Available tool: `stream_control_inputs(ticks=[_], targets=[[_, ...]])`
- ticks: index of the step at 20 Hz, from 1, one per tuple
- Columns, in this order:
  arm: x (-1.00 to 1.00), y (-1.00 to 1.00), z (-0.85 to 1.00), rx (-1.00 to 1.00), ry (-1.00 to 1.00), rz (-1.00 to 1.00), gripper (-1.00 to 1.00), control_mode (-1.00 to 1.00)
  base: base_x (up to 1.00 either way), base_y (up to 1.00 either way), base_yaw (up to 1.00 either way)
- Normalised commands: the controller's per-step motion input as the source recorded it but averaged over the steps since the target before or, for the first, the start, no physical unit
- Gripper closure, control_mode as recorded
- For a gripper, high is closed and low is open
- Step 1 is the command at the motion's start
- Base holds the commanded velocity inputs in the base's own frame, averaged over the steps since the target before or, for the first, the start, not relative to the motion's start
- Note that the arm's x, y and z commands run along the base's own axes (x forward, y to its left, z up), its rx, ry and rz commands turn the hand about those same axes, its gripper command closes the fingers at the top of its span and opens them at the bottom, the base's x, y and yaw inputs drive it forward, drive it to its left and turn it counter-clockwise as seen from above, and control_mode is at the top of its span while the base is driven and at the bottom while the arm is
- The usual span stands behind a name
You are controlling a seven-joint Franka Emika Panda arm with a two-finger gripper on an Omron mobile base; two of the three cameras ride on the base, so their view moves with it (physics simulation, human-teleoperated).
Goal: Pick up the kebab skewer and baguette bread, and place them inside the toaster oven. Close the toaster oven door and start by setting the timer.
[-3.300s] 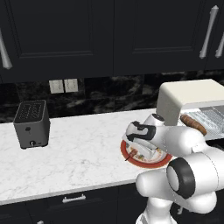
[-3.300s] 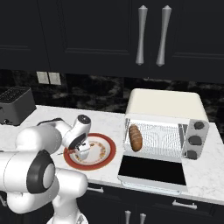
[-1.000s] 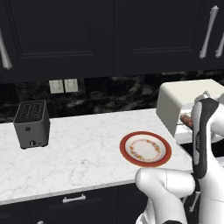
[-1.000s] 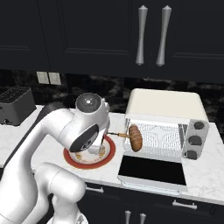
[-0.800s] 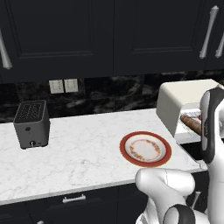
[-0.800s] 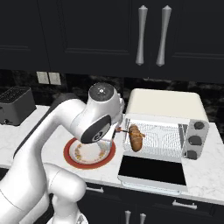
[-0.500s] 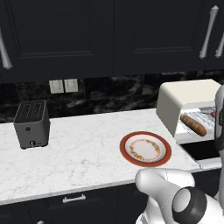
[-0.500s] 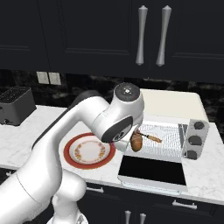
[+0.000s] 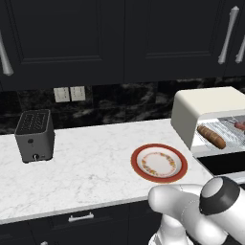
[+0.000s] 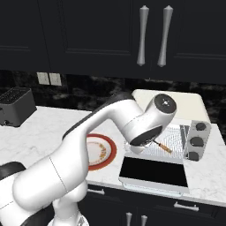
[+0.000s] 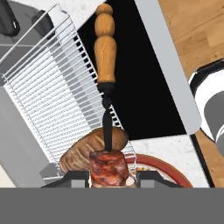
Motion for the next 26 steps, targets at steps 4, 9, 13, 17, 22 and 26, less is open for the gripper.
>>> stream_control_inputs(ticks=[4,9,13,17,22,26], targets=[[0.14,0.0,-0.44,0.07,-0.13,0.0,1.0,-1.0,0.0,0.0,0.0],[0.32,-0.01,-0.06,0.0,-0.08,0.0,1.0,-1.0,0.0,0.0,0.0],[0.35,-0.05,-0.05,0.0,-0.04,0.0,1.0,-1.0,0.0,0.0,0.0],[0.27,-0.14,-0.09,0.0,0.0,-0.02,1.0,-1.0,0.0,0.0,0.0],[0.15,-0.14,-0.26,0.0,0.0,0.0,1.0,-1.0,0.0,0.0,0.0],[0.19,-0.06,-0.11,0.0,0.0,0.0,1.0,-1.0,0.0,0.0,0.0]])
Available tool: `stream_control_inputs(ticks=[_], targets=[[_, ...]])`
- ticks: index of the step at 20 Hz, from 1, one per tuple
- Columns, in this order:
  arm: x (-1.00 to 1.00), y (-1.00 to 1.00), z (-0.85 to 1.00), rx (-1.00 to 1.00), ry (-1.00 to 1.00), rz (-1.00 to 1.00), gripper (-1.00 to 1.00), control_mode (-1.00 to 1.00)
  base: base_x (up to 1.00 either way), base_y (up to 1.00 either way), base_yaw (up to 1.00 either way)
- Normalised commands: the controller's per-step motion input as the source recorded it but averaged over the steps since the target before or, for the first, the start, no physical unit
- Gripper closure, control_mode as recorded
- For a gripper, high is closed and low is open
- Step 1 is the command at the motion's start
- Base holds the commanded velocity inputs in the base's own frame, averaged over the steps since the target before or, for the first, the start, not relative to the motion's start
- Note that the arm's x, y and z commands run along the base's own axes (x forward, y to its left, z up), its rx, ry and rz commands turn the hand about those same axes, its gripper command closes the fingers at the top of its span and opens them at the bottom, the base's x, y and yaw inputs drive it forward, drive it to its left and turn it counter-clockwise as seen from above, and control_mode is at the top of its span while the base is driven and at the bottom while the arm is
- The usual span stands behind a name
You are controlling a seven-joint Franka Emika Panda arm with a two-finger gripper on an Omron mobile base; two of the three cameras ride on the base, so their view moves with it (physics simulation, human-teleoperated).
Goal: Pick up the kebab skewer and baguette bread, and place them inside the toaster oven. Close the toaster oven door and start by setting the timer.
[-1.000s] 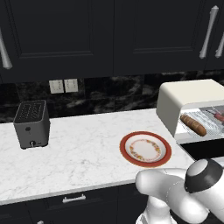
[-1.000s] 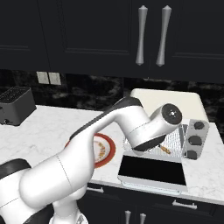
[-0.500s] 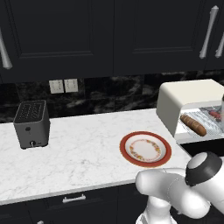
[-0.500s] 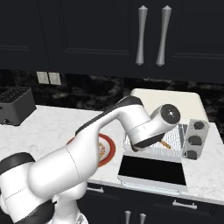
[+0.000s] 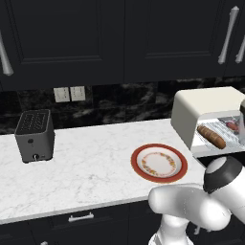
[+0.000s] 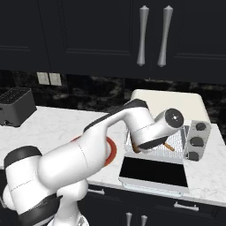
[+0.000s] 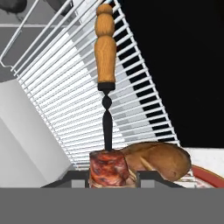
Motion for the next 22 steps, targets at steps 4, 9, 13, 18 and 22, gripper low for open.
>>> stream_control_inputs(ticks=[4,9,13,18,22], targets=[[0.22,0.0,-0.01,0.0,0.0,0.0,1.0,-1.0,0.0,0.0,0.0],[0.03,0.0,-0.14,0.0,0.0,0.0,1.0,-1.0,0.0,0.0,0.0],[0.0,0.0,-0.24,0.0,0.0,0.0,1.0,-1.0,0.0,0.0,0.0],[0.12,-0.08,-0.13,0.0,0.0,0.0,1.0,-1.0,0.0,0.0,0.0],[0.21,-0.19,-0.02,0.0,0.0,0.0,1.0,-1.0,0.0,0.0,0.0]])
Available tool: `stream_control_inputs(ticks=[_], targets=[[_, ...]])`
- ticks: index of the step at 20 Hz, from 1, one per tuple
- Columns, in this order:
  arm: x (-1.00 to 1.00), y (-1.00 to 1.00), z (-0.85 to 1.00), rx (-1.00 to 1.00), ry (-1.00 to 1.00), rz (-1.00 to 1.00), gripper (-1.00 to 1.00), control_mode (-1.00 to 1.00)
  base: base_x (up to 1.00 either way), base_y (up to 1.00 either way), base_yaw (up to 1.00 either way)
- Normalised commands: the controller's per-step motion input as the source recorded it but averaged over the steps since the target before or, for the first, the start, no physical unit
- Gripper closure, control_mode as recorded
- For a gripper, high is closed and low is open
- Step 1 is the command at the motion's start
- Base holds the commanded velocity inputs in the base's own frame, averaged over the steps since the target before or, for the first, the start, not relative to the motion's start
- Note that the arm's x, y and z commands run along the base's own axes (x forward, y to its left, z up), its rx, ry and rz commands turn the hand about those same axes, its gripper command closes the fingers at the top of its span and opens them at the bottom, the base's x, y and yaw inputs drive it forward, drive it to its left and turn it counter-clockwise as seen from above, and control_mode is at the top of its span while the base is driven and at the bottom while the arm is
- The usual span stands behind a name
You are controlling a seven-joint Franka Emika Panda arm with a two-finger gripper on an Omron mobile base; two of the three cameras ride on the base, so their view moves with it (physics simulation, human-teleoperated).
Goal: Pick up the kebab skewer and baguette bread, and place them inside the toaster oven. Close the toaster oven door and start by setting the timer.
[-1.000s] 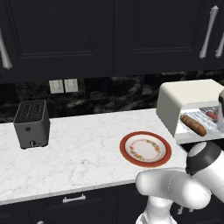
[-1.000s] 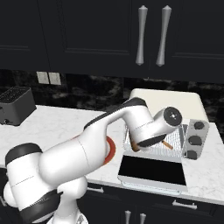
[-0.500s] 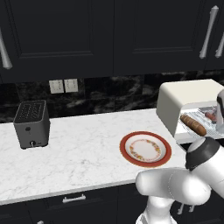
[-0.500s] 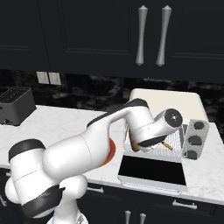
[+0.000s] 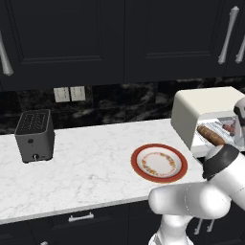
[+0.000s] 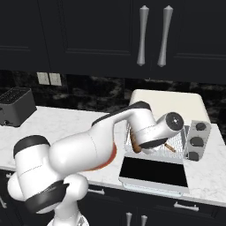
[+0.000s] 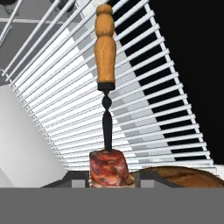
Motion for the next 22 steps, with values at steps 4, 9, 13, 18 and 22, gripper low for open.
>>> stream_control_inputs(ticks=[4,9,13,18,22], targets=[[0.18,-0.34,0.0,0.0,0.0,0.0,1.0,-1.0,0.0,0.0,0.0],[0.03,-0.38,-0.1,0.0,0.0,0.0,1.0,-1.0,0.0,0.0,0.0],[0.0,-0.06,-0.21,0.0,0.0,0.0,1.0,-1.0,0.0,0.0,0.0],[0.03,0.0,-0.09,0.0,0.0,0.0,1.0,-1.0,0.0,0.0,0.0],[0.0,0.0,-0.15,0.0,0.0,0.0,1.0,-1.0,0.0,0.0,0.0]])
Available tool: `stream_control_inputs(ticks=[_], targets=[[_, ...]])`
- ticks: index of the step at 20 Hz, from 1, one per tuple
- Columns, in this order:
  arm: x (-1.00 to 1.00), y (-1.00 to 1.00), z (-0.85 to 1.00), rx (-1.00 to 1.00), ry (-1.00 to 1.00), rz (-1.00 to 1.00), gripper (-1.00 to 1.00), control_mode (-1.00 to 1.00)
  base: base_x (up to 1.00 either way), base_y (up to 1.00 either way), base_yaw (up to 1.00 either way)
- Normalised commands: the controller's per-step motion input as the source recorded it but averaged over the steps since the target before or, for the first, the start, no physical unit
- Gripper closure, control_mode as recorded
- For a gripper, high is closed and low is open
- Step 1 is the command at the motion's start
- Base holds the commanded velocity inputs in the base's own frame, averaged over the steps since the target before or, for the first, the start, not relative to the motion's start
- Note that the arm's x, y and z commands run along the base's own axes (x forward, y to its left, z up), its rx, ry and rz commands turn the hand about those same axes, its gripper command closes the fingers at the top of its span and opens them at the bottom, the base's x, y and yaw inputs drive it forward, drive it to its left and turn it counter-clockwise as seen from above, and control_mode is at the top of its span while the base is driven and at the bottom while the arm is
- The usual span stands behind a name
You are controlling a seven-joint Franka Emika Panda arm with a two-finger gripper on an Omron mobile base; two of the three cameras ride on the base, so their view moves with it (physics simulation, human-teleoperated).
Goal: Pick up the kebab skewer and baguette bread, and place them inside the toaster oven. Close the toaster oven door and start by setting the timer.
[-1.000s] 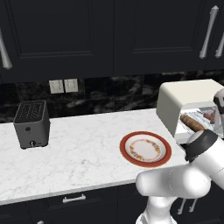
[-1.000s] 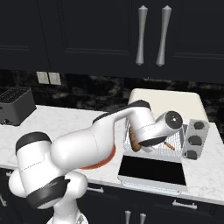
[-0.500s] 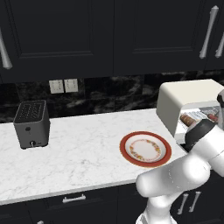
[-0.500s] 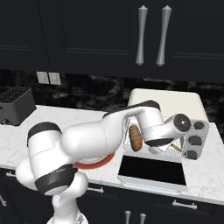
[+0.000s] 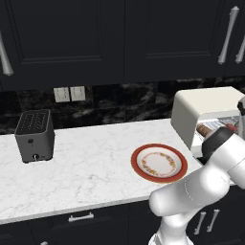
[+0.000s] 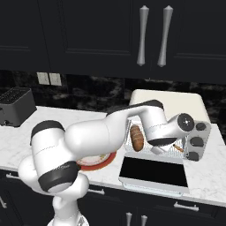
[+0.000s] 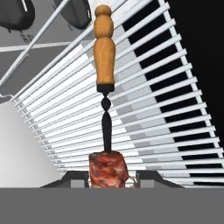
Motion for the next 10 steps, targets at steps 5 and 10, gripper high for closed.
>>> stream_control_inputs(ticks=[5,10], targets=[[0.0,0.0,-0.26,0.0,0.0,0.0,-1.0,-1.0,0.0,0.0,0.0],[0.0,0.0,-0.11,0.0,0.0,0.0,-1.0,-1.0,0.0,0.0,0.0]])
